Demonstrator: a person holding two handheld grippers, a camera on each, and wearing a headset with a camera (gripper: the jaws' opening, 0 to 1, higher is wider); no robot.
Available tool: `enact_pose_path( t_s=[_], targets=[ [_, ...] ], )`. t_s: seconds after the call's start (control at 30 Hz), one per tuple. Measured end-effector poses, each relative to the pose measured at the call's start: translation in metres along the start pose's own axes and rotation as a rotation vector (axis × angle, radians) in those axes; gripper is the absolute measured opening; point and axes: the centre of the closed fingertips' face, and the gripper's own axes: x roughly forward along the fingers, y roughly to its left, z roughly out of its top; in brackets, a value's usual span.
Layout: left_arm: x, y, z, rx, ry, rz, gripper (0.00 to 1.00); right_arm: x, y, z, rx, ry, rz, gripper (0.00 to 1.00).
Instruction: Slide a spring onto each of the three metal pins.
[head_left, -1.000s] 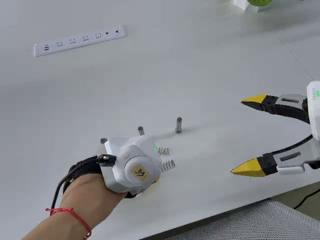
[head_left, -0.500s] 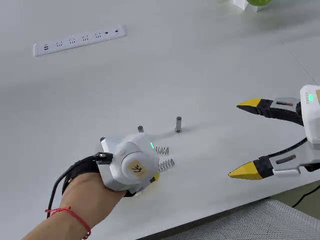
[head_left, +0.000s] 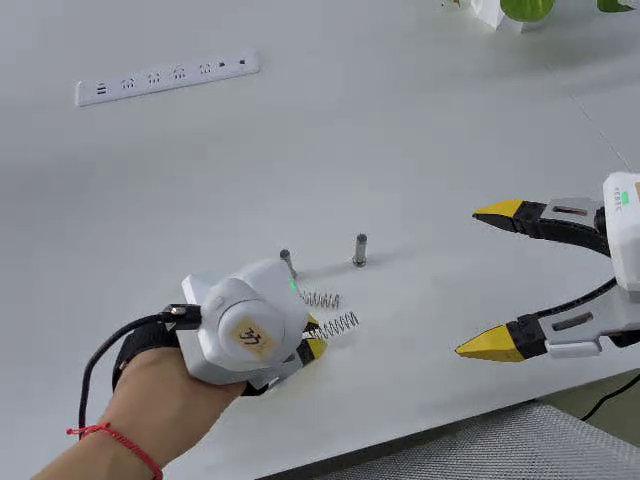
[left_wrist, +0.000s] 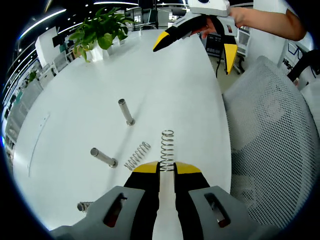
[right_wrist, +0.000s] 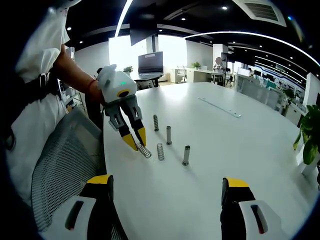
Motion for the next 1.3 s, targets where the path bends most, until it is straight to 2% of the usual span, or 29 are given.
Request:
enact_pose_path(
  t_s=[0.2, 0.4, 0.53, 0.83, 1.03, 1.1, 1.3],
  targets=[
    [-0.020, 0.003, 0.014, -0.018, -0.079, 0.025, 0.07, 0.000, 0.003, 0.014, -0.019, -0.012, 0.011, 0.87],
    [-0.042, 0.004, 0.028, -0.042, -0.162, 0.048, 0.07, 0.001, 0.010, 0.045, -0.020, -0.074, 0.028, 0.83],
    [-0.058, 0.003, 0.042, -0.070, -0.243, 0.061, 0.07, 0.005, 0.018, 0.066, -0.002, -0.122, 0.041, 0.76],
    [-0.091, 0.001, 0.061, -0.134, -0.393, 0.087, 0.07, 0.014, 0.039, 0.117, 0.151, -0.273, 0.107, 0.53],
    [-0.106, 0.000, 0.074, -0.159, -0.474, 0.100, 0.07, 0.017, 0.047, 0.141, 0.272, -0.372, 0.149, 0.41],
    [-0.111, 0.000, 0.078, -0.171, -0.498, 0.106, 0.07, 0.017, 0.050, 0.147, 0.306, -0.389, 0.168, 0.38],
    [-0.119, 0.000, 0.085, -0.189, -0.549, 0.108, 0.07, 0.022, 0.055, 0.150, 0.339, -0.382, 0.189, 0.28]
  ],
)
